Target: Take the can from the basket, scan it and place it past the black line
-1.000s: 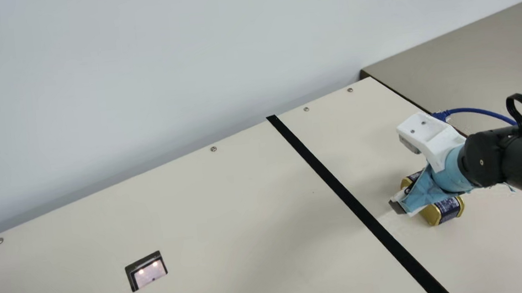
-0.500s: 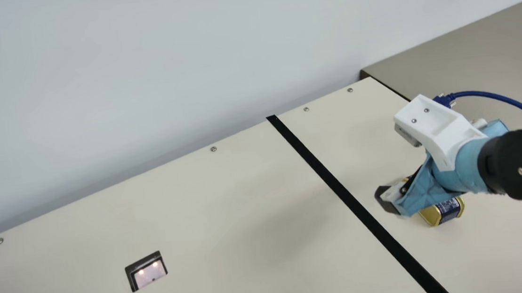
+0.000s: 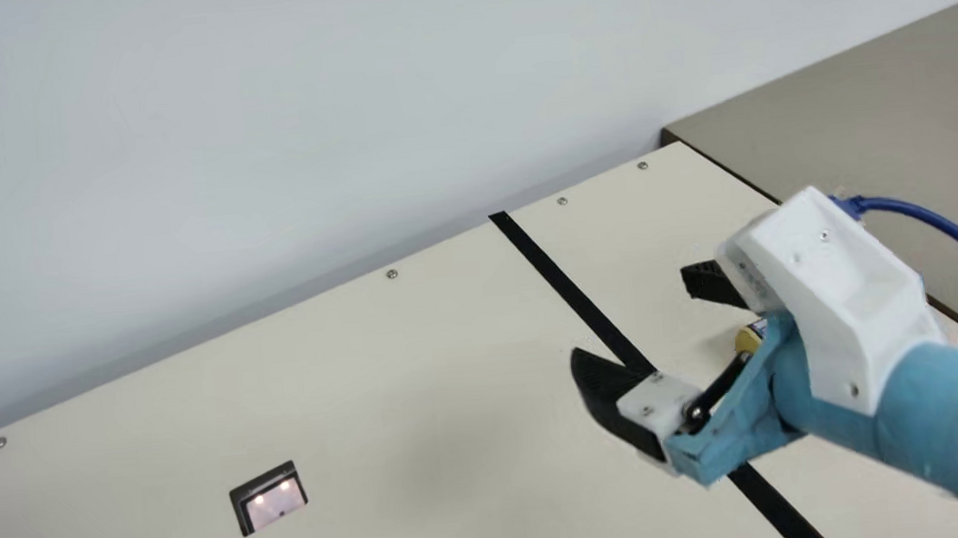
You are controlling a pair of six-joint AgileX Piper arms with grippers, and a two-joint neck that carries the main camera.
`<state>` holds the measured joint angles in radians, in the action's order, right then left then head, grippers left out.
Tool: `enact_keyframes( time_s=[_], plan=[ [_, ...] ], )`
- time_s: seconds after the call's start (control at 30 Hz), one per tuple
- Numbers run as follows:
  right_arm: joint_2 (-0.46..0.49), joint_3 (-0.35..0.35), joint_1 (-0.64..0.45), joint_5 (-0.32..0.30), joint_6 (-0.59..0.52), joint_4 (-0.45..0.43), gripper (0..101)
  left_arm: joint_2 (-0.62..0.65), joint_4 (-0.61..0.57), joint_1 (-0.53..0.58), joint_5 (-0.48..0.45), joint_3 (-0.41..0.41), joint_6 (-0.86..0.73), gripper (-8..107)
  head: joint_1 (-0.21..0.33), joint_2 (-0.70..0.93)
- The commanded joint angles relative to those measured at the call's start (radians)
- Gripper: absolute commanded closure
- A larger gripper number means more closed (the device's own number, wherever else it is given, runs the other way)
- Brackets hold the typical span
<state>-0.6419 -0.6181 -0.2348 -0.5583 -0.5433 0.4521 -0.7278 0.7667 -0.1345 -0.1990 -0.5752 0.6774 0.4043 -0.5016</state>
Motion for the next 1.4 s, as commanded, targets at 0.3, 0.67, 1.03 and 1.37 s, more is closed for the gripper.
enact_keyframes(
  time_s=[0.3,0.67,1.03,1.37],
  plan=[
    [0.377,0.221,-0.076,0.036,0.140,0.135,0,0.000,0.000,0.000,0.000,0.000,0.000,9,0.032,-0.016],
    [0.381,0.223,-0.076,0.033,0.141,0.135,0,-0.029,-0.057,-0.021,0.030,-0.055,-0.057,9,0.032,-0.016],
    [0.381,0.223,-0.076,0.033,0.141,0.135,0,-0.021,-0.220,0.042,0.017,-0.068,-0.110,9,0.032,-0.016],
    [0.381,0.223,-0.076,0.033,0.141,0.135,0,0.132,-0.370,0.013,-0.052,0.123,-0.148,9,0.032,-0.016]
  ],
)
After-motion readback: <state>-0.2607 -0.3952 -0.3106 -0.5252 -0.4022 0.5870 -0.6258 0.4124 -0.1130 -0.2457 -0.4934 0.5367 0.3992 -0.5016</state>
